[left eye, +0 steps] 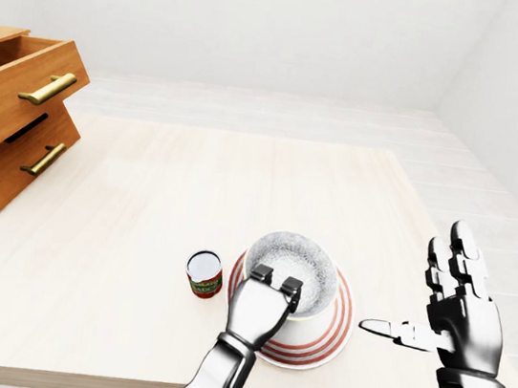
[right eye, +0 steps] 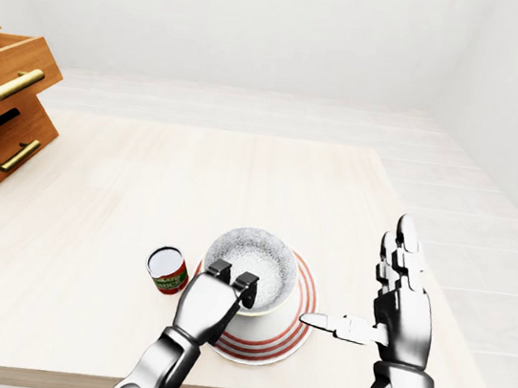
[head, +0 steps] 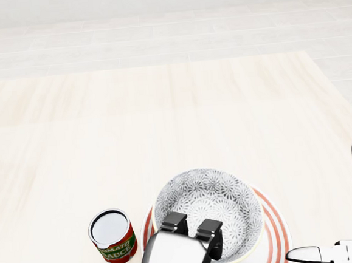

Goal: Put the bowl on the plate.

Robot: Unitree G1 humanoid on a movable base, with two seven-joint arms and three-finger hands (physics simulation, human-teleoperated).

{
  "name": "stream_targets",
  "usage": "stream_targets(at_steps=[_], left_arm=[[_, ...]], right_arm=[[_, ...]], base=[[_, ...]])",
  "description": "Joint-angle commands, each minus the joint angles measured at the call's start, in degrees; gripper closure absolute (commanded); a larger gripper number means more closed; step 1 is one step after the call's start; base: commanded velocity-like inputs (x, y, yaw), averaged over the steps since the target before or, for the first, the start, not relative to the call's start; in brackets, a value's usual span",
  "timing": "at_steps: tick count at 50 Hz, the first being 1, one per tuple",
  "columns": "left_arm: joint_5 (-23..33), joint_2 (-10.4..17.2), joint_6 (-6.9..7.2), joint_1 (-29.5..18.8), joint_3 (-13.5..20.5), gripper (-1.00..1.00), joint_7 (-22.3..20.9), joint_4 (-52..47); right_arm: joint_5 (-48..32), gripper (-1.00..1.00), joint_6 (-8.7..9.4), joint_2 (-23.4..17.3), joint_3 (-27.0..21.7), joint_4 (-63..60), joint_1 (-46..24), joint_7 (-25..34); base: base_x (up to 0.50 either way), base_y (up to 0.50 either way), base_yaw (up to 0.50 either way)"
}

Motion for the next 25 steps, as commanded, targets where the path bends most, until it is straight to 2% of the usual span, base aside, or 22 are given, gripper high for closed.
stream_targets(at_steps=[1, 25], left_arm=[[0.7, -0.1, -0.57, -0.4, 0.4, 1.0, 1.7, 0.5], [1.2, -0.3, -0.22, 0.0, -0.3, 1.0, 2.4, 1.2]], right_arm=[[0.1, -1.0, 0.0, 0.0, 0.2, 0.2, 0.0, -0.1], [0.4, -1.0, 0.0, -0.1, 0.1, 0.3, 0.1, 0.0]], base=[[0.0, 0.0, 0.0], [0.0, 0.0, 0.0]])
